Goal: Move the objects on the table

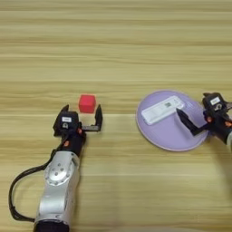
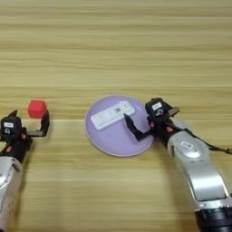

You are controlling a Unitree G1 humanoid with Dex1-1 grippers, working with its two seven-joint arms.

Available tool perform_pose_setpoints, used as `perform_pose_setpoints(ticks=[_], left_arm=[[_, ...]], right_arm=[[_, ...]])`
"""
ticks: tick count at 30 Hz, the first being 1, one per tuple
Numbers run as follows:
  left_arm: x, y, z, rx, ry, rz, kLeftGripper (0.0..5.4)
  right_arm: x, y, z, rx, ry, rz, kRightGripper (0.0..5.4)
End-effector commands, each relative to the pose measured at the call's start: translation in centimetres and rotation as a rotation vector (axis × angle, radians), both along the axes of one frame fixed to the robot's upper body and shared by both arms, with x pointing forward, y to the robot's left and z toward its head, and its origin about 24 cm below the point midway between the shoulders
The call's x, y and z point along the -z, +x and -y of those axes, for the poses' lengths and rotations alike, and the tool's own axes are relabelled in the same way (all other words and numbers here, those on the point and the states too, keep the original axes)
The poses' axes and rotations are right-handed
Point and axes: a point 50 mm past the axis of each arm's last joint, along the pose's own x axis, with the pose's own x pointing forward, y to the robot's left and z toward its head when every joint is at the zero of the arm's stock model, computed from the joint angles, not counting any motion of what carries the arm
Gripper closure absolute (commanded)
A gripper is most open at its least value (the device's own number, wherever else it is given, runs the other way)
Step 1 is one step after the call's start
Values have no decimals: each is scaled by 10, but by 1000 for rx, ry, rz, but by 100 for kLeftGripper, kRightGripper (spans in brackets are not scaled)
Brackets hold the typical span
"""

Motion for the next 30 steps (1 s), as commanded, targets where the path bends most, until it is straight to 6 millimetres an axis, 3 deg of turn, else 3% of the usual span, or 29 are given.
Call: perform_pose_setpoints(ticks=[1, 16, 30], left_arm=[[1, -1, 0, -3, 2, -4, 0], [0, -2, 1, -5, -1, -2, 0], [0, 0, 0, -9, -2, -1, 0]], right_arm=[[2, -3, -12, -57, -21, -5, 3], [23, -11, -33, -145, -38, -93, 3], [43, -23, -62, -287, 50, -303, 3]])
